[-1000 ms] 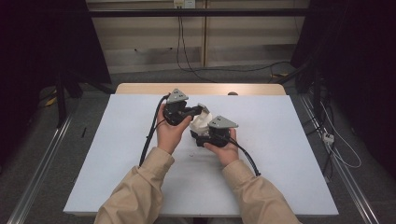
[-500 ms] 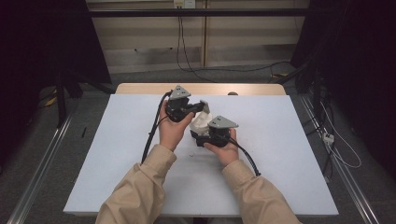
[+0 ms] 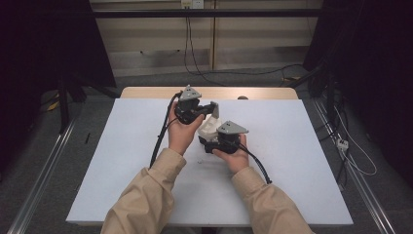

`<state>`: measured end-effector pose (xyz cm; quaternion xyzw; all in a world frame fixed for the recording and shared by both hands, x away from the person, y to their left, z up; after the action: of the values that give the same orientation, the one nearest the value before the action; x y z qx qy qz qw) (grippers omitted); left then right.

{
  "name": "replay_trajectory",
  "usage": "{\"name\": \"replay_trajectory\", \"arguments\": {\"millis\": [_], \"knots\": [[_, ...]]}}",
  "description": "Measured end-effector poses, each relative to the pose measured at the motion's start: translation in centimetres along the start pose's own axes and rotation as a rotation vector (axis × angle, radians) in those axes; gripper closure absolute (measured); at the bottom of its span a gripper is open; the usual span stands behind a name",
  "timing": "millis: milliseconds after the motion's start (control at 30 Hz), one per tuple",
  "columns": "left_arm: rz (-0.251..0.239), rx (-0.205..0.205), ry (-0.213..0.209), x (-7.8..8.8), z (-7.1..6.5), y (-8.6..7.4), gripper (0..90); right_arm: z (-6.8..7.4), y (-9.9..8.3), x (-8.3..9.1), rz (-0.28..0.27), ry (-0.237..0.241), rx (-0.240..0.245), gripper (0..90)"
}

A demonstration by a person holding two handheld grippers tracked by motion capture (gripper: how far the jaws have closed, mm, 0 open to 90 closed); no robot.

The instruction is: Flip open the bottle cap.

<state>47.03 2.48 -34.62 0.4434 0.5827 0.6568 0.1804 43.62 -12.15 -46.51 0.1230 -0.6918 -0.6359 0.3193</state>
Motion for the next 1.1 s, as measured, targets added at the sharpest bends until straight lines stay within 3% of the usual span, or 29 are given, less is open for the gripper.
{"name": "replay_trajectory", "arguments": {"millis": [1100], "knots": [[0.029, 0.008, 0.014, -2.0, 0.5, 1.2, 90.0, 0.0, 0.0, 0.0, 0.001, 0.000, 0.005, 18.8]]}}
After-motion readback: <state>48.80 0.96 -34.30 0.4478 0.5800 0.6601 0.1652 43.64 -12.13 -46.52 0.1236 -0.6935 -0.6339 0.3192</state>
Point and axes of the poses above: each handheld gripper's, and its own axes: x roughly backward along the jaws, y roughly out of its top, z roughly to its left, the point moved 1 cm from there along -x, roughly forward along the jaws, and after that the axes turned 3 degrees about -z, right-handed, at the moved point
